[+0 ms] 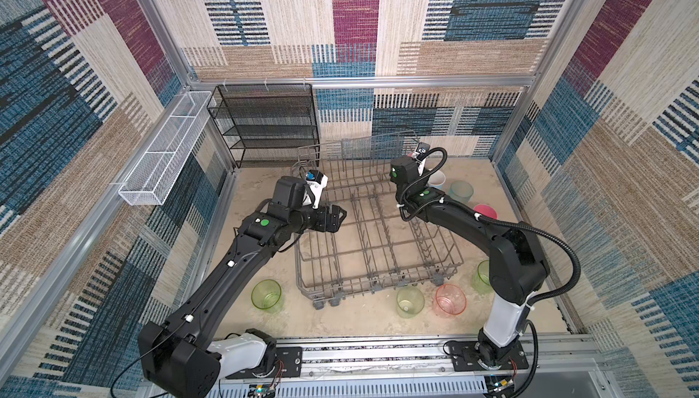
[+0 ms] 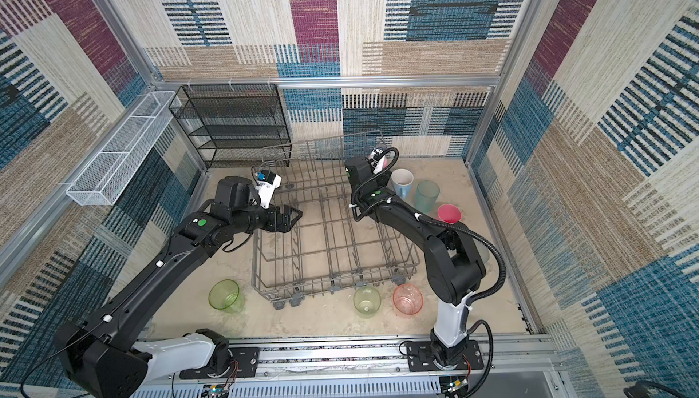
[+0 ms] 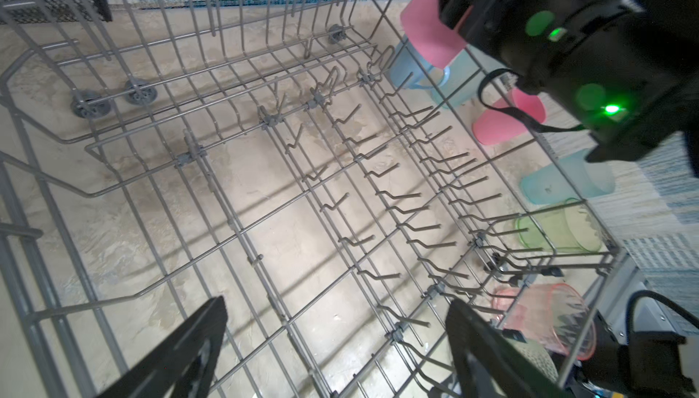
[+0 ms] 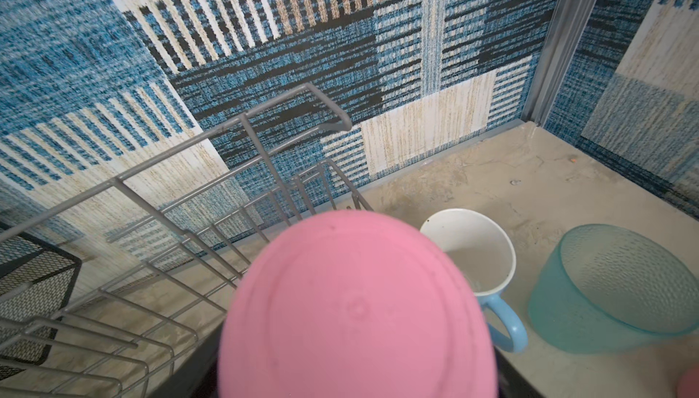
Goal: Load the cups into the dish rack
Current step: 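Open the left gripper and draw it back while the right gripper holds the cup, then lower the pink cup upside down into the rack's far edge, open right gripper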
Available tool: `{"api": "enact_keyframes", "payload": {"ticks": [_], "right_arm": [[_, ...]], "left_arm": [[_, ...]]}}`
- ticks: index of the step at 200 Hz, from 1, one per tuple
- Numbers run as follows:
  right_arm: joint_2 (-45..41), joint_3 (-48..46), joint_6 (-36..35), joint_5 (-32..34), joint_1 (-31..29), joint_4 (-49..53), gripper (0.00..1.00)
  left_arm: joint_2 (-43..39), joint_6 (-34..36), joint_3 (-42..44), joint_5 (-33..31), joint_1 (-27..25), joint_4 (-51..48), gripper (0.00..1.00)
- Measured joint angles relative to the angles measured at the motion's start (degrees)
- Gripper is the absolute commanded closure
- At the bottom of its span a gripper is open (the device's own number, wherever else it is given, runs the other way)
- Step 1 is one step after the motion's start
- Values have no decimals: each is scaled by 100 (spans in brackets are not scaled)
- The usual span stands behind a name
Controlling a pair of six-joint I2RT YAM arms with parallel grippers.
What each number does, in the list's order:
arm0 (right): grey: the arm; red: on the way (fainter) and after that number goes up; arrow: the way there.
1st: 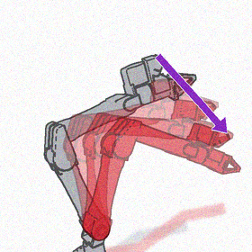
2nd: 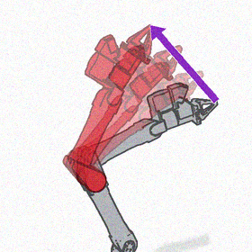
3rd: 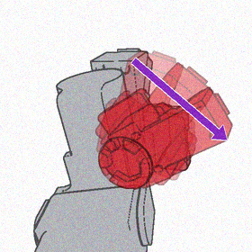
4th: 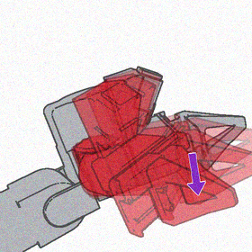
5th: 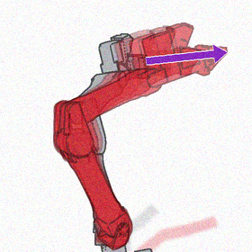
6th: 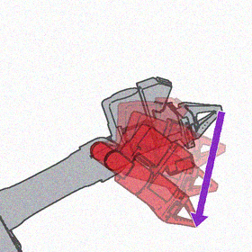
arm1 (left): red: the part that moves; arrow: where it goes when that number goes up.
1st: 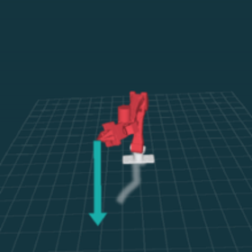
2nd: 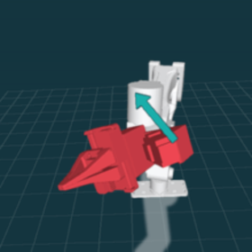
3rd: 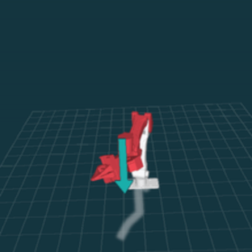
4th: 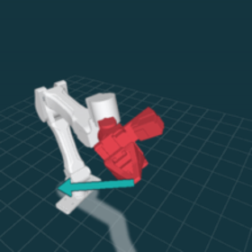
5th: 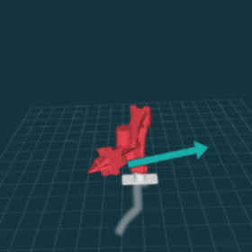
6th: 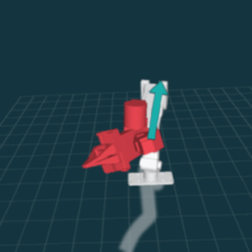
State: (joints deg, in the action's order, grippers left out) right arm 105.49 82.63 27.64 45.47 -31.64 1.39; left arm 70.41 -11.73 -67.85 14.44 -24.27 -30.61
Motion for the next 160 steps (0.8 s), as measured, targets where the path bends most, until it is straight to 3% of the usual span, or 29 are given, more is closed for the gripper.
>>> {"api": "enact_keyframes", "payload": {"ticks": [160], "right_arm": [[802,350,-520,476,-22,-203,31]], "left_arm": [[-212,142,205,219,15,334,6]]}}
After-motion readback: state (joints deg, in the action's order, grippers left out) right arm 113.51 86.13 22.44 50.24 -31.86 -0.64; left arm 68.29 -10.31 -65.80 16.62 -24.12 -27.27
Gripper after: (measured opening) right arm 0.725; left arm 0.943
